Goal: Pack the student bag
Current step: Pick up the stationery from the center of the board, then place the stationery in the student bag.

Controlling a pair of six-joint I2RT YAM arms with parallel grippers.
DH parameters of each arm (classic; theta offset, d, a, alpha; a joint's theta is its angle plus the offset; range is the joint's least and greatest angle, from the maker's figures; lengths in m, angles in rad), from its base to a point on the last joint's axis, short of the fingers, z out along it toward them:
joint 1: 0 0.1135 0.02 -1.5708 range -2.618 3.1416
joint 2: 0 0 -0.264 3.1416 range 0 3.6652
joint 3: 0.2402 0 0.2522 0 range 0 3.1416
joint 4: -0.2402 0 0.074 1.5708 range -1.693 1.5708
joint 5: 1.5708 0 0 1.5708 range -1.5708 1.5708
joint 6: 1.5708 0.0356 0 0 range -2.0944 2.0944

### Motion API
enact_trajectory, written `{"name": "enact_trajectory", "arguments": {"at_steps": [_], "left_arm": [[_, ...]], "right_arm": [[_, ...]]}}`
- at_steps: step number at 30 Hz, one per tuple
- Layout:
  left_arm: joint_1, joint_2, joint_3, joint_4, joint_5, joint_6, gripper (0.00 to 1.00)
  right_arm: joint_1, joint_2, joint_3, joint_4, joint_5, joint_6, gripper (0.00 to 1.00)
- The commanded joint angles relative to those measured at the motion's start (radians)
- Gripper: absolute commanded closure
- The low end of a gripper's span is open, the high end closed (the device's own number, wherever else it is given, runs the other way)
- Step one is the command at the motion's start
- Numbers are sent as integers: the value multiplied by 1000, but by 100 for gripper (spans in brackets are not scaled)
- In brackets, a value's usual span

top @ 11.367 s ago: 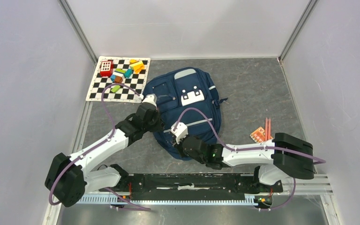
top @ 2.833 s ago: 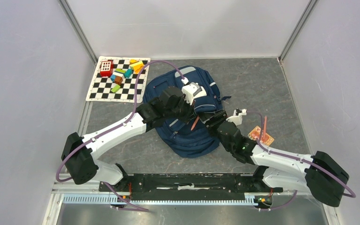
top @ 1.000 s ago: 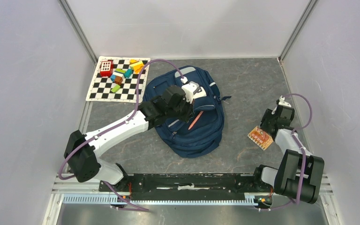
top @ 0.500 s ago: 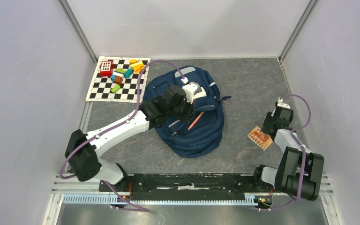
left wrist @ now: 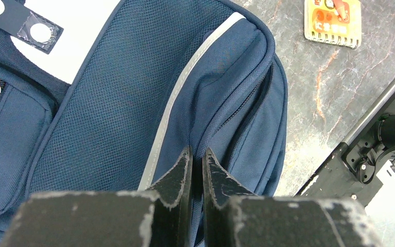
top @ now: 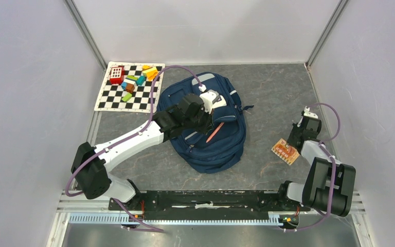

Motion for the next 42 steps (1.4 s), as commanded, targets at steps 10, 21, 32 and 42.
{"name": "enact_trajectory", "arguments": {"at_steps": [10,21,32,42], "left_arm": [[44,-24,32,78,-37,-34,98],[108,4,10,108,-17,-73,98],[125,-16,-37,193,42,-82,98],[124,-60,-75,267,112,-70,98]], "right_arm": [[47,-228,42,-32,-307,87,100],[334,-393,115,-290,-561,162,100],[515,-450,181,-416,-712,248,100],[643,-414,163,-237,-632,481,100]]}}
